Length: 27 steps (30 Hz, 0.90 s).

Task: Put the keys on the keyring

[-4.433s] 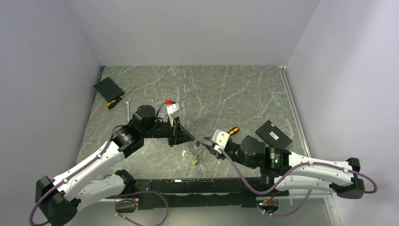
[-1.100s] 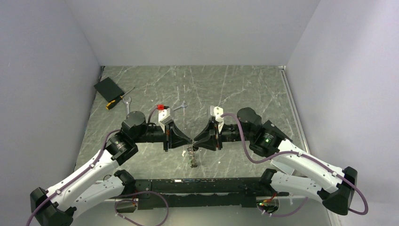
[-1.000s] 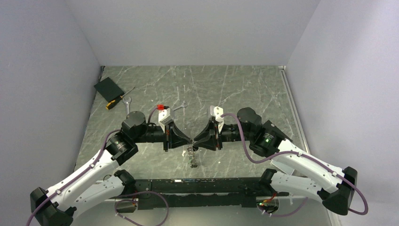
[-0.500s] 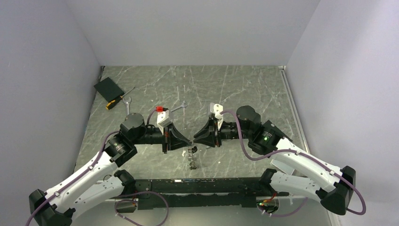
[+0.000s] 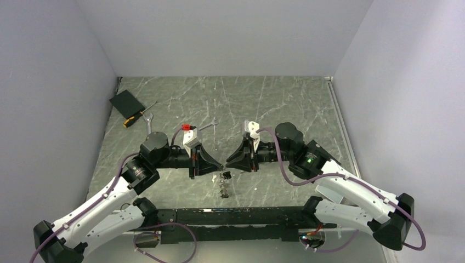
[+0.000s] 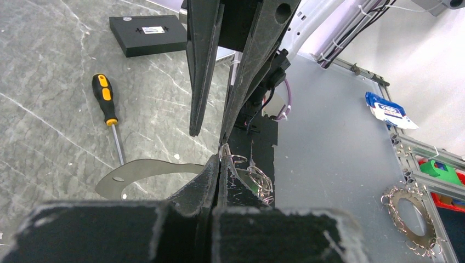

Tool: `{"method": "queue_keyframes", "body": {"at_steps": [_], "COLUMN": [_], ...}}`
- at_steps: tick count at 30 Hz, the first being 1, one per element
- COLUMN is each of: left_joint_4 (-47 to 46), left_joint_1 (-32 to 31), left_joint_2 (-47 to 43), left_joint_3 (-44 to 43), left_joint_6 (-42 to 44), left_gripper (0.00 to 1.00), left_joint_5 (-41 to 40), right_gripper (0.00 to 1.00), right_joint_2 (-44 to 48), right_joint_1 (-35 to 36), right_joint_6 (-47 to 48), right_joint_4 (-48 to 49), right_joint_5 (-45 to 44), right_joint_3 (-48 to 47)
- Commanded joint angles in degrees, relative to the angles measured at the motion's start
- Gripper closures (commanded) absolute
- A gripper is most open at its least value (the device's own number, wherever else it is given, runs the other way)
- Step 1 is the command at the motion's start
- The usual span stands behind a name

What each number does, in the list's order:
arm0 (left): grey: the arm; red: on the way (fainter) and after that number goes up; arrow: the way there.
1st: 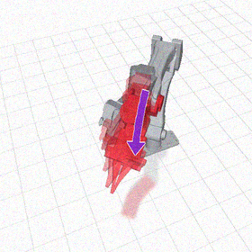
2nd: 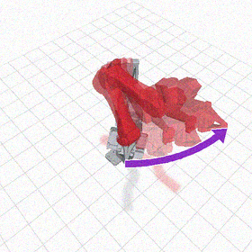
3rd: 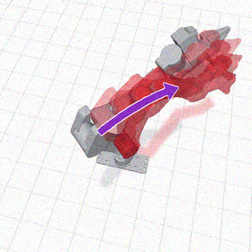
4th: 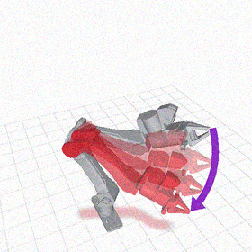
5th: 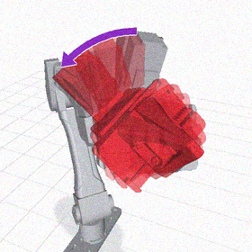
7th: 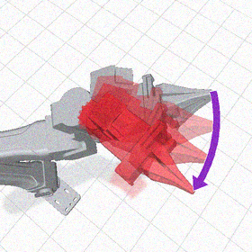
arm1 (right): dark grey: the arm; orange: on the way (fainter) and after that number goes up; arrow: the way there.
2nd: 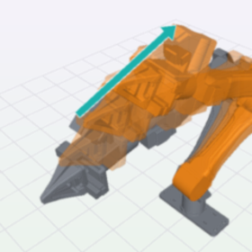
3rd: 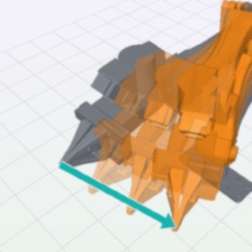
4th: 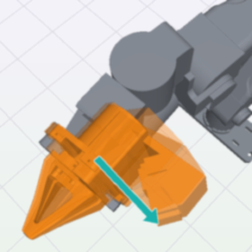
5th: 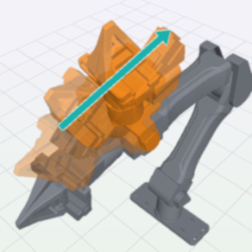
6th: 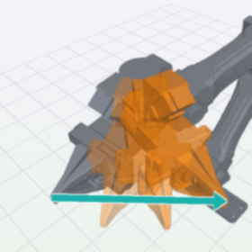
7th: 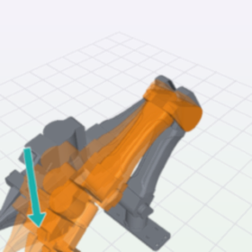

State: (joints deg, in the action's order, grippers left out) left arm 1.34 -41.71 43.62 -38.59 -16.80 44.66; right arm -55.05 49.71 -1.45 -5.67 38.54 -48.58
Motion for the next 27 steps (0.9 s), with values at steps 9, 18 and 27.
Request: {"method": "queue_keyframes", "body": {"at_steps": [9,18,27], "left_joint_4": [-4.27,-4.3,-4.46], "left_joint_1": [-0.26,-0.28,-0.26], "left_joint_2": [-1.14,-0.99,-0.46], "left_joint_3": [-0.85,-0.87,-0.96], "left_joint_6": [0.48,0.53,0.52], "left_gripper": [1.0,1.0,1.0], "left_joint_5": [-0.19,-0.44,-0.19], "right_gripper": [0.77,0.77,0.85], "right_joint_2": [-0.75,-2.07,-3.17], "right_joint_1": [-1.1,-1.02,-1.02], "right_joint_6": [-1.12,-1.19,-1.62], "right_joint_4": [3.69,3.99,5.41], "right_joint_5": [6.54,7.54,7.58], "right_joint_3": [-1.43,-2.14,-2.15]}}
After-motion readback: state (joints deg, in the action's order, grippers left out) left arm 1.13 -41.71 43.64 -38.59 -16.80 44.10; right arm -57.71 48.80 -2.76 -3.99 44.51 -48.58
